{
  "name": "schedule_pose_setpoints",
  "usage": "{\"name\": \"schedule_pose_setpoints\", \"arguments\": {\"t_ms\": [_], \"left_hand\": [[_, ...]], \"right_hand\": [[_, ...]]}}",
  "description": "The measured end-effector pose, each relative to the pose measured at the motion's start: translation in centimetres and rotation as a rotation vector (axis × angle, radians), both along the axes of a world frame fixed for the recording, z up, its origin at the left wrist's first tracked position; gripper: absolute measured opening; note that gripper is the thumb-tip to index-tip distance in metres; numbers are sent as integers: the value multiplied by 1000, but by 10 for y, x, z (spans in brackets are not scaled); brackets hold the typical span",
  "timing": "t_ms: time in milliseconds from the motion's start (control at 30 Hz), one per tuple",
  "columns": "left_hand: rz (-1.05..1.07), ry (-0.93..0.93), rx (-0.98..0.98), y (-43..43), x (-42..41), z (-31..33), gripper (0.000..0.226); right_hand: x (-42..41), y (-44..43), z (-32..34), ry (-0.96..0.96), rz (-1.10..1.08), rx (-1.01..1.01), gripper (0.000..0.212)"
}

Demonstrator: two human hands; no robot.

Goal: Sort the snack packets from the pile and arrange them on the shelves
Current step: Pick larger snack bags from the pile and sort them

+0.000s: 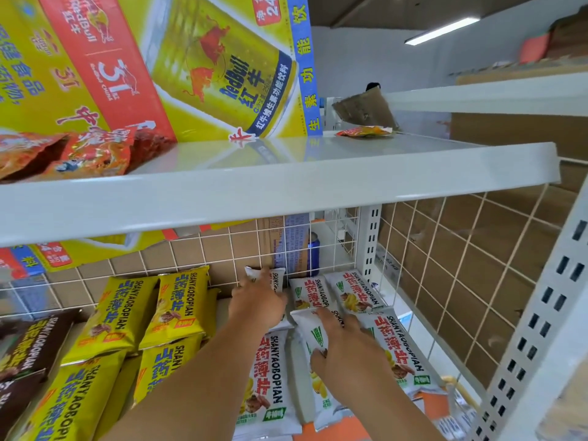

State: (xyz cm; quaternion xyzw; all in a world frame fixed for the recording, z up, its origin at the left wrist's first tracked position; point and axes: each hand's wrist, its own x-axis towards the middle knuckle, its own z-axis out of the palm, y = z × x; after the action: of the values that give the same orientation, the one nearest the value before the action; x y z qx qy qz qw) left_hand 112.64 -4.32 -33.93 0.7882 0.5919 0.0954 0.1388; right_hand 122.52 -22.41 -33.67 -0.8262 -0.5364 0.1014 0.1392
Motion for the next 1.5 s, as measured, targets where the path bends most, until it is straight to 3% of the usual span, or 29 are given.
{"name": "schedule_pose_setpoints", "arguments": {"t_ms": [333, 467, 600, 767, 1067, 1200, 1333, 1500], "left_hand": [[88, -24, 11, 6, -6, 4, 66], [52, 76, -17, 10, -9, 5, 74], [-80, 164, 154, -3, -10, 6, 74], [-157, 205, 57, -2, -7, 0, 70], [-145, 160, 59, 0, -1, -13, 69], [-136, 162, 42, 1, -1, -12, 69], [-142, 125, 51, 1, -3, -13, 66], [-151, 86, 51, 2, -3, -13, 69]], "right_hand": [[2, 1, -1, 9, 5, -9, 72], [2, 2, 0, 14, 7, -23, 72], [7, 4, 4, 94, 27, 10, 69], [27, 35, 25, 157, -27, 94, 60], [33, 126, 16, 123, -66, 93, 61], [34, 134, -10, 58, 41, 21, 65], [36, 142, -18, -9, 14, 88, 60], [33, 150, -19, -34, 56, 5, 69]]}}
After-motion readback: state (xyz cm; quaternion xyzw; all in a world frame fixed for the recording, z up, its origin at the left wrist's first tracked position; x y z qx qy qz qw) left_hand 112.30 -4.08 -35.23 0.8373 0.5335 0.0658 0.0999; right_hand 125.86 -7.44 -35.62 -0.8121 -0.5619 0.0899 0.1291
